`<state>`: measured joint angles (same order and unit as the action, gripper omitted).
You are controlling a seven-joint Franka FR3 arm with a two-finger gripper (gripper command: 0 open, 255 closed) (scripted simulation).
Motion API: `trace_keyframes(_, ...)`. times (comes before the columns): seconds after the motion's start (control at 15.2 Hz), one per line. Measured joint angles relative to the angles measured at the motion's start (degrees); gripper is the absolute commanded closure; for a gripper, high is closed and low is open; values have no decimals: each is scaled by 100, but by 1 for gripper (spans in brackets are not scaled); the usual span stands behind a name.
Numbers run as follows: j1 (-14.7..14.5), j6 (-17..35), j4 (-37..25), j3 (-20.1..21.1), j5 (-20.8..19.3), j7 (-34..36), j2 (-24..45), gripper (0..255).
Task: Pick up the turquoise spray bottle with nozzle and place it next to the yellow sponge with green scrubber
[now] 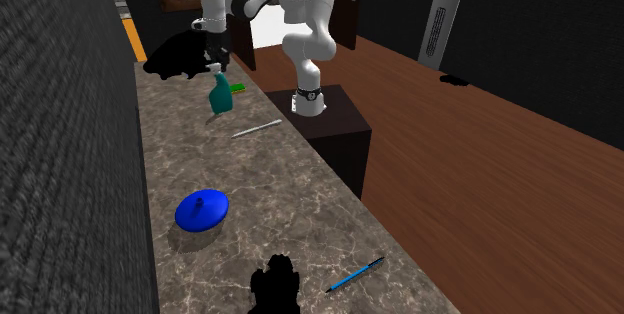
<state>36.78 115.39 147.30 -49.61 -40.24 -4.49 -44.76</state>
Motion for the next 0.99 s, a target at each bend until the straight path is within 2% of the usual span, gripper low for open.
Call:
trace_keyframes(0.26,0,0,0,0,0,0,0,0)
trace_keyframes(0.59,40,-643,-385,416,267,-87,-227,0)
trace_keyframes(0.99,44,-767,-437,515,325,-78,-272,0)
